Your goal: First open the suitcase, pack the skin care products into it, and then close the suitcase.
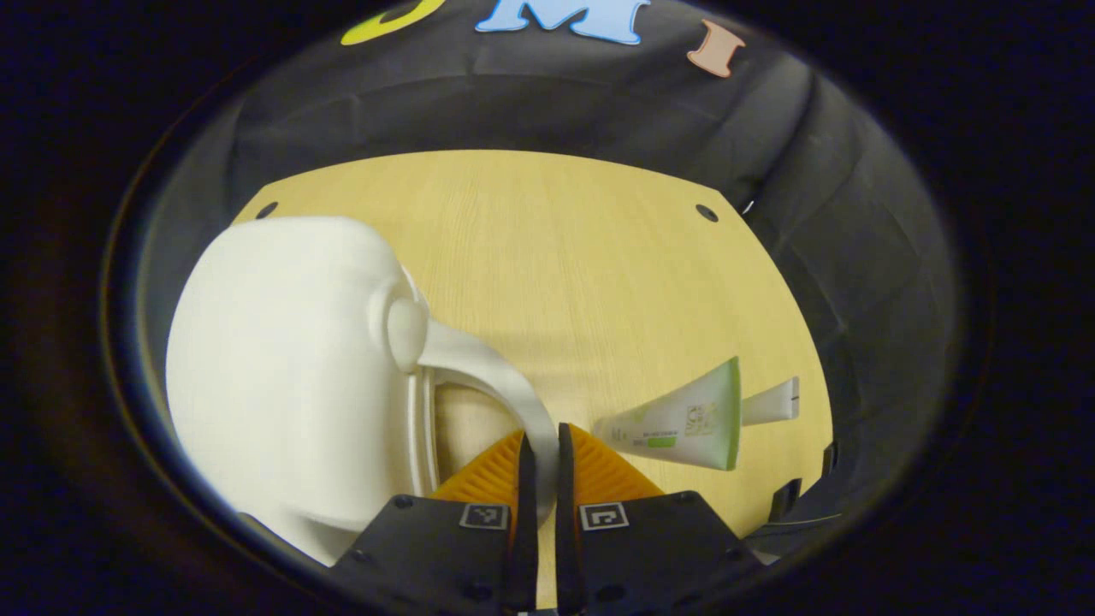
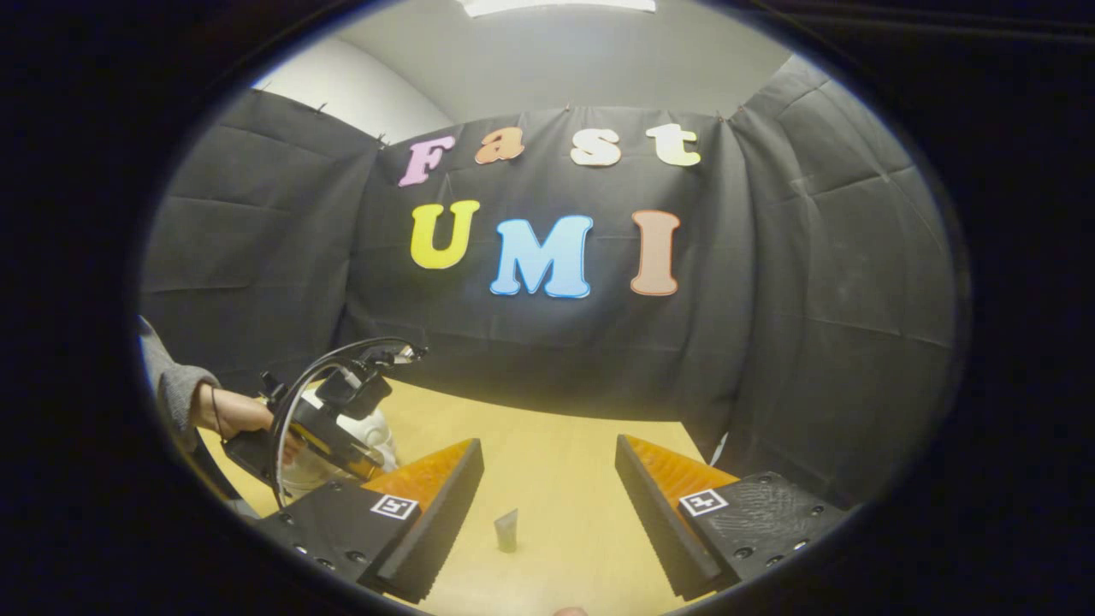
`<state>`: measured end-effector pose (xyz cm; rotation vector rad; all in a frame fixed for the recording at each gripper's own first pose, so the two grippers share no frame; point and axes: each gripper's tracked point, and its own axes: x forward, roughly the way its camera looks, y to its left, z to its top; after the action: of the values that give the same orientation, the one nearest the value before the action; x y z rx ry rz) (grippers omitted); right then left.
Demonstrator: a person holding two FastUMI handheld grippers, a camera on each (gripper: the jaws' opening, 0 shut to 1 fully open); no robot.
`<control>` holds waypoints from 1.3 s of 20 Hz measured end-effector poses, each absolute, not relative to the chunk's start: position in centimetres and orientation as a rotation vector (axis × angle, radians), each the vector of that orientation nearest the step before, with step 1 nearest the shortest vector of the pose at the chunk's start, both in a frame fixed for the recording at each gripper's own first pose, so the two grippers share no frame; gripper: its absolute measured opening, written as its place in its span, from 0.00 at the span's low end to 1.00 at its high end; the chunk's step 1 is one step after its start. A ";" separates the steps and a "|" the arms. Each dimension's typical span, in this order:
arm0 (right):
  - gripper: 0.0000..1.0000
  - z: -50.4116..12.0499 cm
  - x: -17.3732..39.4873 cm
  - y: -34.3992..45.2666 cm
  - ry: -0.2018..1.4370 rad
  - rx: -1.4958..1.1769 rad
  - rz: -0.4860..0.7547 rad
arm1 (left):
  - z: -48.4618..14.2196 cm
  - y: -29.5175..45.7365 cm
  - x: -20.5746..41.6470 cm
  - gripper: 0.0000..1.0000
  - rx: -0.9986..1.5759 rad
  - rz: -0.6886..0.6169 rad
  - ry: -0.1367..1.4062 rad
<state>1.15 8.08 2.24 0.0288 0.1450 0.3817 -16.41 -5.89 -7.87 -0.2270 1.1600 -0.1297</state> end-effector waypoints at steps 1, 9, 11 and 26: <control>0.94 2.2 1.1 8.0 0.141 0.030 0.389 | -7.0 -5.8 -16.2 0.13 -0.225 -0.120 1.154; 0.94 2.3 1.4 7.1 0.111 -0.005 0.402 | 7.1 1.0 -13.8 0.16 -0.196 -0.053 1.024; 0.94 3.2 1.7 6.9 0.093 -0.001 0.368 | 10.8 4.4 -13.6 0.16 -0.209 -0.052 1.003; 0.94 5.7 1.6 15.7 0.148 0.075 0.112 | 10.8 46.1 -16.0 0.15 0.000 0.228 0.906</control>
<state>1.58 15.74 5.68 0.0753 0.1484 0.1121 -16.05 46.11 10.79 -0.0002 0.9062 0.2279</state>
